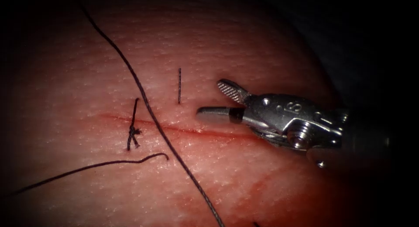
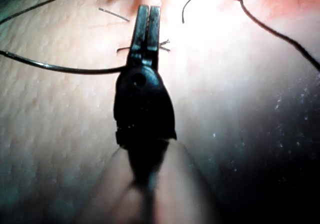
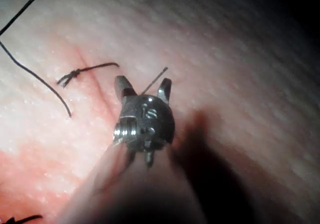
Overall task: Wound Closure
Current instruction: Adjust the suture tail with the right hand
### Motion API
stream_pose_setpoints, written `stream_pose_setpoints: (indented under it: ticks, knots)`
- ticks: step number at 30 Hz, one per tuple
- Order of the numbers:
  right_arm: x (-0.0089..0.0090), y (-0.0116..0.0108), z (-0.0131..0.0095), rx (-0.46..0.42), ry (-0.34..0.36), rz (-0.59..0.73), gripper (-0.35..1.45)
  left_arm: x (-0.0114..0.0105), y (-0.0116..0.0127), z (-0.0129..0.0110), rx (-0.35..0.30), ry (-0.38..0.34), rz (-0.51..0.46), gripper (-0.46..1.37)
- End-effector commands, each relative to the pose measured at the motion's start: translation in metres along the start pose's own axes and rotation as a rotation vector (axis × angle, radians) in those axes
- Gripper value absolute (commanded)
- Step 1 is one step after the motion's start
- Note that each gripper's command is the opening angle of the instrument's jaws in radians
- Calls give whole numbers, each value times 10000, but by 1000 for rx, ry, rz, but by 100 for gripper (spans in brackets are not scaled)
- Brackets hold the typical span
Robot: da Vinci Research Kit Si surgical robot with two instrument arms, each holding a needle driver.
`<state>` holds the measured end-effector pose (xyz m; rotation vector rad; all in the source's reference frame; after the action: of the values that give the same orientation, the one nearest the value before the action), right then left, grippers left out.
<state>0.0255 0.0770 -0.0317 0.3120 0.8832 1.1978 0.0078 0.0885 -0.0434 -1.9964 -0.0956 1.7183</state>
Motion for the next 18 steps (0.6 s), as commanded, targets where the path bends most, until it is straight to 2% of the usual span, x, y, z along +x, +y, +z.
stream_pose_setpoints:
  ticks: [1, 2, 10, 14, 16, 18]
  knots:
    - [-1, -2, 3, 10, 1, 37, 98, 0, 0, 0, -4, -1, 0, -35]
    - [-5, 0, 13, 16, 3, 74, 97, 0, 1, 0, -4, -1, 1, -35]
    - [-21, 7, 58, 19, 0, 133, 98, 2, 5, -1, -2, -2, 3, -35]
    - [-22, 11, 67, 20, 3, 156, 96, 3, 6, -2, -2, -2, 3, -35]
    - [-23, 14, 69, 18, 2, 166, 91, 3, 5, -2, -2, -2, 2, -35]
    - [-23, 14, 68, 18, -1, 165, 72, 3, 4, -1, -2, -2, 1, -35]
